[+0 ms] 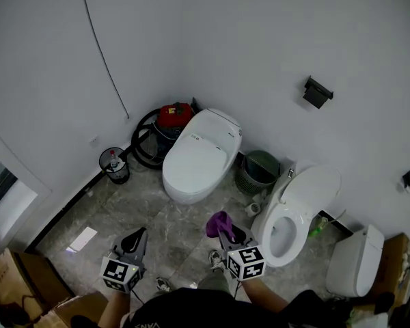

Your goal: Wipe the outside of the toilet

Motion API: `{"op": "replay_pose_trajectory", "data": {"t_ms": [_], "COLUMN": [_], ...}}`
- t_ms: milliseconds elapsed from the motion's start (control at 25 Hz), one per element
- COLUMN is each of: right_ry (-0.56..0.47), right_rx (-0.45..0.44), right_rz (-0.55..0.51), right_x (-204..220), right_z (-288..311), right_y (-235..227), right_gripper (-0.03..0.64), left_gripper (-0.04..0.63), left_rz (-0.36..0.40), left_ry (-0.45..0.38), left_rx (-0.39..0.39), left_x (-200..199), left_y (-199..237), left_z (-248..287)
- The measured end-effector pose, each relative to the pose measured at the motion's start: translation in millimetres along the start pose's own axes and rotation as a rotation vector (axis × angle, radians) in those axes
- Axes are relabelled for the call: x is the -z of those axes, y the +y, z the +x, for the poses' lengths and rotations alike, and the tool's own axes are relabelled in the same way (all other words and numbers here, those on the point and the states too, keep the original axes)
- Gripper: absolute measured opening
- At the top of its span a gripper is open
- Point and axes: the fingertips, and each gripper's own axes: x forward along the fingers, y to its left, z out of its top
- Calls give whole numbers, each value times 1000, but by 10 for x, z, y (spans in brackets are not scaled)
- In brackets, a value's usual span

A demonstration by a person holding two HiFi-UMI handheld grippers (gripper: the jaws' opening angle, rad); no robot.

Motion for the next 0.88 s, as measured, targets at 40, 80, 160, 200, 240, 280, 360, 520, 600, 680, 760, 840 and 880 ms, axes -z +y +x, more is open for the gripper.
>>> {"op": "replay_pose_trajectory", "data": {"t_ms": [40, 80, 160, 200, 240, 280, 360, 520, 600, 680, 760, 840, 880], "right_ry": [4, 10, 28, 36, 44, 50, 60, 70, 72, 87, 112, 136, 148], "right_rx": [-9, -20, -44, -58, -71, -83, -105, -139, -141, -150, -159, -165, -167], "right_rz": [-9, -25, -63, -78, -90, -98, -104, -103, -86, -84, -101, -105, -102], "right_x": [-32, -67, -132, -158, -178, -191, -214, -226, -222, -221, -204, -137, -84], "right_z": [12, 25, 49, 62, 77, 97, 153, 258, 314, 369, 401, 437, 466], "right_y": [-67, -139, -281, -339, -386, -428, -511, -622, -633, -614, -599, -599, -609], "right_gripper": [89, 89, 89, 89, 89, 89, 89, 89, 89, 89, 89, 89, 89], "left_gripper": [6, 6, 6, 6, 6, 6, 6, 6, 6, 6, 6, 6, 6], "left_rz": [-2, -7, -22, -28, -32, -35, -42, -33, -24, -24, -31, -42, -47], "left_ry": [-6, -13, -23, -27, -28, -28, -22, -9, 1, 15, 33, 54, 64], "left_rx": [-15, -30, -60, -73, -83, -91, -104, -99, -95, -94, -90, -84, -80], "left_x": [-30, -57, -102, -121, -136, -146, -164, -228, -252, -253, -225, -168, -125], "left_y": [1, -2, -28, -46, -64, -81, -118, -226, -240, -230, -229, -231, -225], "left_z": [49, 103, 211, 256, 297, 338, 440, 634, 680, 717, 770, 826, 858]}}
